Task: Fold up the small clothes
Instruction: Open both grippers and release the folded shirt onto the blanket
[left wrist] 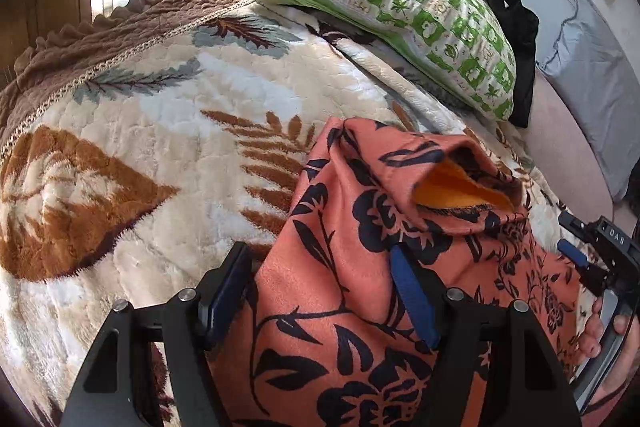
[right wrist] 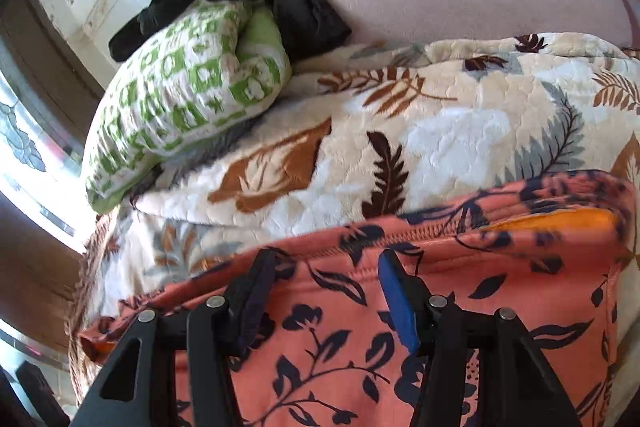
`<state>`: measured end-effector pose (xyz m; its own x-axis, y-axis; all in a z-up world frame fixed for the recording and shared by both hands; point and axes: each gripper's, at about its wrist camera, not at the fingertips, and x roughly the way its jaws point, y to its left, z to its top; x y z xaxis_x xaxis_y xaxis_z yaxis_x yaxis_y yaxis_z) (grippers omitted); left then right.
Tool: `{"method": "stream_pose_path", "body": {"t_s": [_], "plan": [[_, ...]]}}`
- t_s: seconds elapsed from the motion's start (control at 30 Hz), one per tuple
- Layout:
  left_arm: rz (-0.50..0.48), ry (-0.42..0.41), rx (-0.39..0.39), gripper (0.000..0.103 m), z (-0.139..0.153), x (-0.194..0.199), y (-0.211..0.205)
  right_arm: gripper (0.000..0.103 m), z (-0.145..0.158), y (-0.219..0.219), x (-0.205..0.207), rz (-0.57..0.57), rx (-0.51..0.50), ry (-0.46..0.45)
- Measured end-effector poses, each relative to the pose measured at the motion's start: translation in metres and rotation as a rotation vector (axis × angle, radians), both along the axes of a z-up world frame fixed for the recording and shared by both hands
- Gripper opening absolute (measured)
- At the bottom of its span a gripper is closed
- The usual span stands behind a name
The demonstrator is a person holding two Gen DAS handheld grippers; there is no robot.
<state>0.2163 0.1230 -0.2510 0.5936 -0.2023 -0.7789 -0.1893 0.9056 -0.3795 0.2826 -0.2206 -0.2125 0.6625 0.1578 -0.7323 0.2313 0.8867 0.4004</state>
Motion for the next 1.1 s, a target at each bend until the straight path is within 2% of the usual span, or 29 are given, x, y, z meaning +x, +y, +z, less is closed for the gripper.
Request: {"method": "stream_pose_path", "body": {"t_s": [0.07, 0.17, 0.3, 0.37, 0.47, 0.6, 0.7, 0.8, 0.97, 1.1], "plan": [[0.046, 0.010, -0.039, 0.072, 0.001, 0.001, 0.007, 0.058, 0.013, 0.016, -0.007, 0.063, 0.012, -0.028], [0.090, 0.009, -0.045, 0.072, 0.009, -0.005, 0.010, 0.058, 0.018, 0.065, -0.020, 0.255, 0.052, -0.007], [0.129, -0.026, 0.048, 0.072, 0.021, -0.014, 0.014, 0.058, -0.004, 0.151, -0.026, 0.478, 0.066, 0.059], [0.145, -0.014, 0.071, 0.072, 0.020, -0.014, 0.022, 0.058, -0.016, 0.187, -0.015, 0.516, 0.016, 0.082], [0.166, 0.011, 0.061, 0.072, 0.015, -0.015, 0.037, 0.059, -0.033, 0.212, 0.021, 0.445, -0.066, 0.103], [0.143, 0.018, 0.065, 0.072, 0.012, -0.010, 0.041, 0.058, -0.035, 0.199, 0.070, 0.306, -0.087, 0.093], [0.088, -0.003, 0.066, 0.072, 0.016, -0.009, 0.031, 0.058, -0.018, 0.180, 0.072, 0.226, -0.046, 0.051], [0.024, -0.051, 0.071, 0.072, 0.025, -0.011, 0.016, 0.058, 0.005, 0.149, 0.047, 0.194, -0.022, -0.018], [-0.123, -0.049, 0.082, 0.074, 0.029, -0.014, -0.030, 0.058, 0.024, 0.066, -0.023, 0.120, -0.062, 0.008], [-0.109, 0.077, 0.247, 0.076, 0.008, -0.010, -0.048, 0.058, 0.022, 0.000, -0.090, 0.021, -0.097, 0.058]]}}
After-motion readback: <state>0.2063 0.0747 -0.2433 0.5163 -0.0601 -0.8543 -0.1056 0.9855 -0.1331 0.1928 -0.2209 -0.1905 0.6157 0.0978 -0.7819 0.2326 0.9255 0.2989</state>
